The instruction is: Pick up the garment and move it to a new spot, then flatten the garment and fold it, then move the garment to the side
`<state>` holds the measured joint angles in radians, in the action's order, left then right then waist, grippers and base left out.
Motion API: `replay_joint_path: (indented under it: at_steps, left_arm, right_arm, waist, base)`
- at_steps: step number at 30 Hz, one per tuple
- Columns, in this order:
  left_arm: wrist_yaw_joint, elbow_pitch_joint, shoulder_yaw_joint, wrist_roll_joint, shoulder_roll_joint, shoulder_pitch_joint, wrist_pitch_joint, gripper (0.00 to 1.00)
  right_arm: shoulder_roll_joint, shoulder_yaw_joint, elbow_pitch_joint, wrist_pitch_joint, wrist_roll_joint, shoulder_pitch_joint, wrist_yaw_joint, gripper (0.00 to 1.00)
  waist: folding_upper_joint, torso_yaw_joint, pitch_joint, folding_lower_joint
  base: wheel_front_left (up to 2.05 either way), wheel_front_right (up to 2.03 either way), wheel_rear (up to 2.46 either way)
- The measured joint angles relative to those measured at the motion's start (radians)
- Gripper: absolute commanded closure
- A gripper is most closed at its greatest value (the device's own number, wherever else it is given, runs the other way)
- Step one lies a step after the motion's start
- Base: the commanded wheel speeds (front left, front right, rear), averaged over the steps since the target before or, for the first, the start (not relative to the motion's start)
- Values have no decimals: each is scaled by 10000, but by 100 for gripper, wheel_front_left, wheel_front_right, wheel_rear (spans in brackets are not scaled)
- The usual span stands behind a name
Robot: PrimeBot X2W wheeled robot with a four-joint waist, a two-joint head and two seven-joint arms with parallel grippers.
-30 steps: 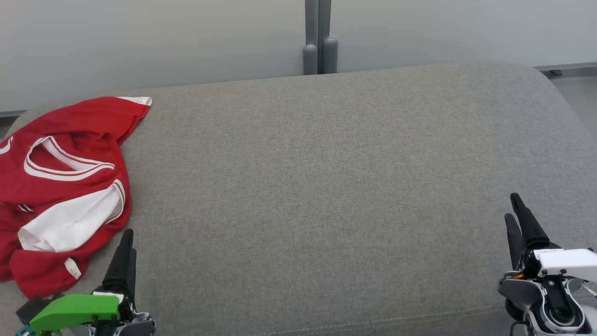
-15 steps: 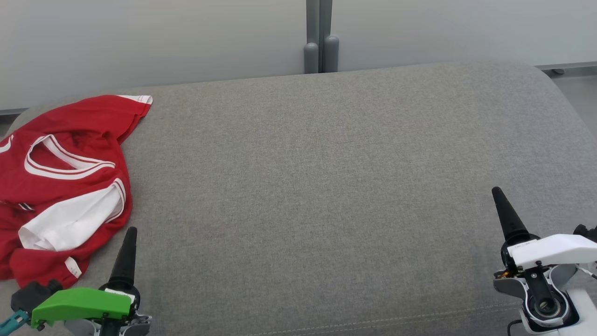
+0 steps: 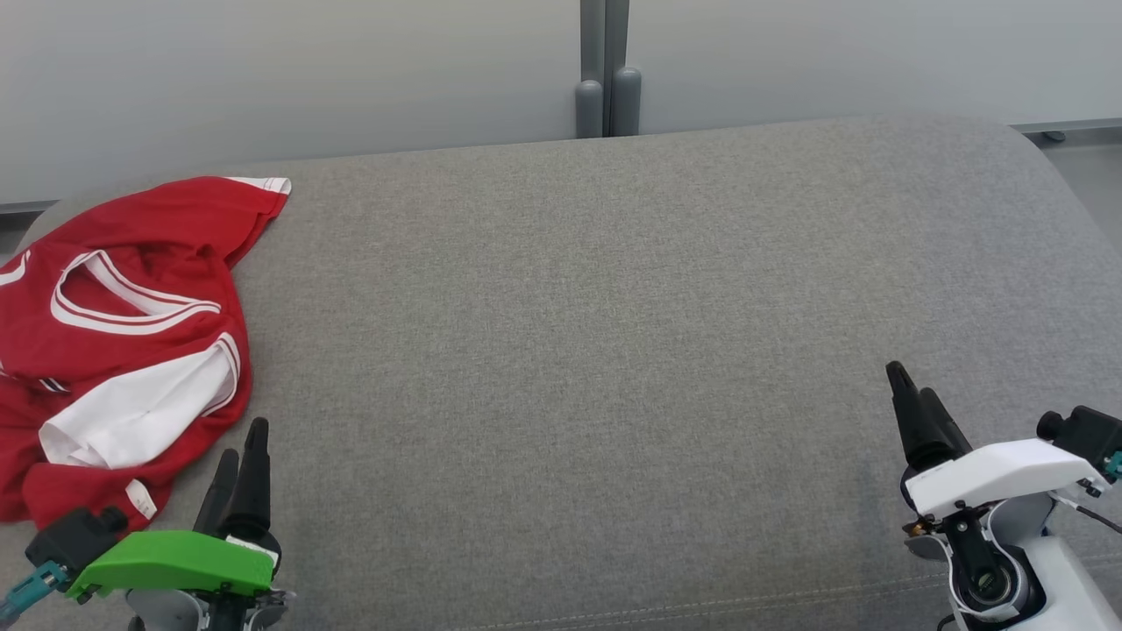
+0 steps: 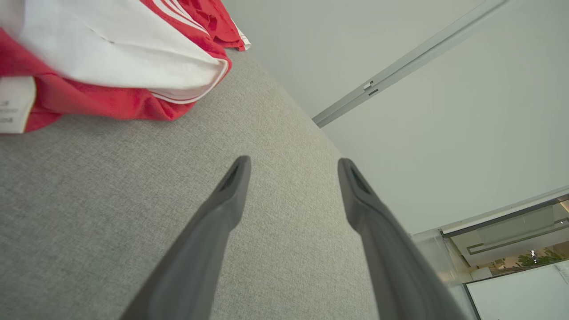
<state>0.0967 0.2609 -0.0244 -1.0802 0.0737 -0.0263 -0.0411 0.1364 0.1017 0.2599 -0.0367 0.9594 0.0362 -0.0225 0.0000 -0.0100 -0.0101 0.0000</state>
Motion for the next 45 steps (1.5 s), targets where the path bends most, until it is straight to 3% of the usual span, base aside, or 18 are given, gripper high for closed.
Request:
replay_joint_path:
  at_steps: [34,45]
  left_arm:
    - [48,-320,-228,5147,-27,6,-1189,0]
    - [102,-322,-295,6765,-25,13,-1582,0]
  right_arm:
    - [500,1248,-253,-1202,-4911,-6,853,0]
    - [765,1513,-399,-1578,-6207,-7,861,0]
  waist:
    - [0,33,35,0]
    - [0,22,56,0]
  base:
    - [0,0,0]
    - [0,0,0]
